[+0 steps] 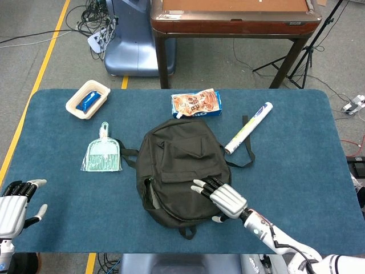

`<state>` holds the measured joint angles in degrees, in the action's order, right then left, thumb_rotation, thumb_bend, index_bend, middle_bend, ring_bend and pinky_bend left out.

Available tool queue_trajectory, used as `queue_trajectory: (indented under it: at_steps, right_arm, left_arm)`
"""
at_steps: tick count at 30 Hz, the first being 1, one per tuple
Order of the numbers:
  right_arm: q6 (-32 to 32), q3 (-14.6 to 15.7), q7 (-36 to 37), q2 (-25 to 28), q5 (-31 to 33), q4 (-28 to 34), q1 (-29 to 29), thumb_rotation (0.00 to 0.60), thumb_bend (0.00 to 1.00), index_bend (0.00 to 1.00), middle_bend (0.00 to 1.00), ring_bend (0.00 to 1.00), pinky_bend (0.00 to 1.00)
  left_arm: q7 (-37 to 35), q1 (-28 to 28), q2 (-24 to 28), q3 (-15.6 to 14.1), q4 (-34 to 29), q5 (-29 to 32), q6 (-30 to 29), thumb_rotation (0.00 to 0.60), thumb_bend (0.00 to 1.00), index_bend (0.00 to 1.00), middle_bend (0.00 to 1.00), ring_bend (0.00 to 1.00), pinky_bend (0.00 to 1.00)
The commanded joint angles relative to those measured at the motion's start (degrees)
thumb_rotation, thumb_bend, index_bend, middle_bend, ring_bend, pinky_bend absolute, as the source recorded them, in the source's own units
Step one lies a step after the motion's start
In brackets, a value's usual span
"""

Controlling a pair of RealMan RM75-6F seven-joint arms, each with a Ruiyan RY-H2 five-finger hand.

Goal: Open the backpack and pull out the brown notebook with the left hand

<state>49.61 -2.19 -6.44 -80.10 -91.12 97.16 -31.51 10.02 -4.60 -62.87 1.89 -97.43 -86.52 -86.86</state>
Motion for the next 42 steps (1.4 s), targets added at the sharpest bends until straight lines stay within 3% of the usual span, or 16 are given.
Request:
queue_trajectory:
  at_steps: [1,8,20,23,26,30,33,38,42]
  right_arm:
    - [-0.45,-0.39,-2.03,-3.06,1.33,-1.26,-1.11,0.600,0.03,0.00,0.00,0.00,0.00]
    - [-0.56,-0.74,-4.94,-8.77,4.37,-3.06,-2.21,0.600,0.03,0.00,0.00,0.00,0.00]
    - [-0.29,-1.80,-9.38,-13.69,8.93,-7.22,-3.81,0.600,0.03,0.00,0.00,0.00,0.00]
    - [-0.61,-2.15,-10.67,-13.98,10.28,-7.99,-4.30,0.600,0.07,0.00,0.00,0.00,0.00]
    - [-0.75,-2.38,-12.77,-14.30,11.45,-8.96,-4.94,0.600,0.19,0.01,0.00,0.00,0.00]
    - [-2.01,-2.71,-14.84,-14.27,14.22,-9.40,-5.79,0.600,0.41,0.14,0.04,0.00,0.00]
    - [-3.01,-2.76,-16.50,-14.09,16.32,-9.23,-6.48,0.600,0.50,0.29,0.10,0.00,0.00]
    - [-2.88,-2.96,-16.84,-14.28,17.74,-8.78,-7.15,0.600,0.60,0.47,0.17,0.00,0.00]
    - [-1.48,-3.81,-15.35,-14.05,17.39,-8.47,-7.35,0.600,0.62,0.56,0.22,0.00,0.00]
  left_arm:
    - [-0.77,-0.06,-0.13,-0.02,0.37,-0.23,0.06,0.600,0.27,0.27,0.29,0.27,0.16]
    - [-2.79,0.09,0.10,-0.15,1.58,-0.36,0.12,0.600,0.27,0.27,0.29,0.27,0.16]
    - [-5.42,0.34,-0.09,-0.10,3.60,-0.19,0.10,0.600,0.27,0.27,0.29,0.27,0.16]
    - [-5.68,0.26,-0.16,-0.06,3.82,-0.16,0.27,0.600,0.27,0.27,0.29,0.27,0.16]
    - [-5.86,0.18,-0.41,-0.12,4.04,-0.37,0.36,0.600,0.27,0.27,0.29,0.27,0.16]
    - [-5.84,0.21,-0.59,-0.17,4.10,-0.41,0.38,0.600,0.27,0.27,0.29,0.27,0.16]
    - [-5.68,0.19,-0.55,-0.17,4.08,-0.43,0.43,0.600,0.27,0.27,0.29,0.27,0.16]
    - [-6.46,-0.15,-0.35,-0.12,3.83,-0.55,0.95,0.600,0.27,0.27,0.29,0.27,0.16]
    - [-6.74,-1.23,0.09,0.22,3.97,-1.35,1.78,0.600,0.27,0.27,0.29,0.27,0.16]
